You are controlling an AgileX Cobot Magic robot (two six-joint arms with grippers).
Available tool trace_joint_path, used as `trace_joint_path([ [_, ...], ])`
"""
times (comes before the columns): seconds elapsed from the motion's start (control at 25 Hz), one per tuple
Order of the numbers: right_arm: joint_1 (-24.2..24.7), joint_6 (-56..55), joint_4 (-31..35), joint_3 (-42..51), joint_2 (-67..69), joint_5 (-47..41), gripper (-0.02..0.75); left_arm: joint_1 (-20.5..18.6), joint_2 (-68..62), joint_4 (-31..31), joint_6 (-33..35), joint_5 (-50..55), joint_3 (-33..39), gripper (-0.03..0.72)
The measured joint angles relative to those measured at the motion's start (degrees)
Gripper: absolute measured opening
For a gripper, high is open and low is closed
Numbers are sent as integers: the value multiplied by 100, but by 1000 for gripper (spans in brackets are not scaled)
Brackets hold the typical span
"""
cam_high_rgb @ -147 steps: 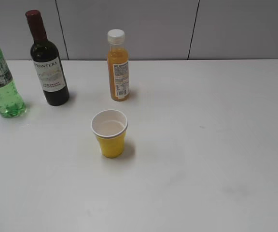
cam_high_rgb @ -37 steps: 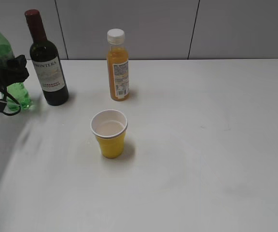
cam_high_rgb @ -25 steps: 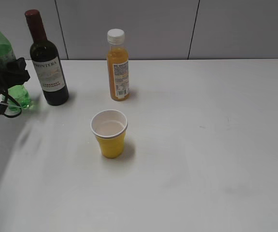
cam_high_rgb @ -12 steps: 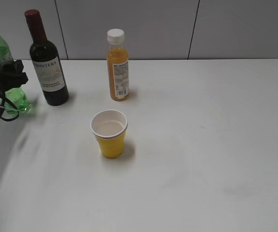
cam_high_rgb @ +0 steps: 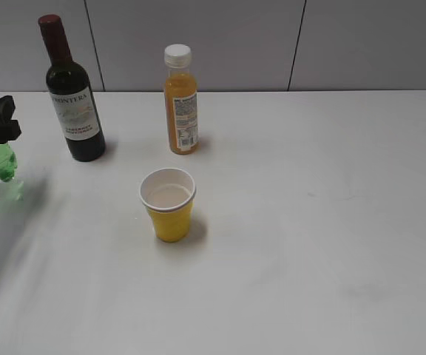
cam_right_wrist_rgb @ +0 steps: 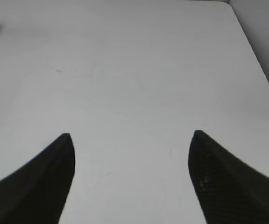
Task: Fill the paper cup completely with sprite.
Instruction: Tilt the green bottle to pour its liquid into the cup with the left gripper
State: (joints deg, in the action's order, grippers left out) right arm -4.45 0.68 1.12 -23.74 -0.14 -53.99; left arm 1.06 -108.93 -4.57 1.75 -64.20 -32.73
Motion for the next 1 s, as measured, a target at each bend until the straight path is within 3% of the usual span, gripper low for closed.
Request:
trace_joint_path([
  [0.28,0,0,0,0,0,0,585,27,1043,-1,814,311,595,475],
  [0.48,0,0,0,0,0,0,585,318,1548,-200,1343,899,693,475],
  [0.84,0,0,0,0,0,0,585,1721,1667,-2308,3307,952,703,475],
  [1.0,0,0,0,0,0,0,585,2159,1667,-2821,4417,705,709,475],
])
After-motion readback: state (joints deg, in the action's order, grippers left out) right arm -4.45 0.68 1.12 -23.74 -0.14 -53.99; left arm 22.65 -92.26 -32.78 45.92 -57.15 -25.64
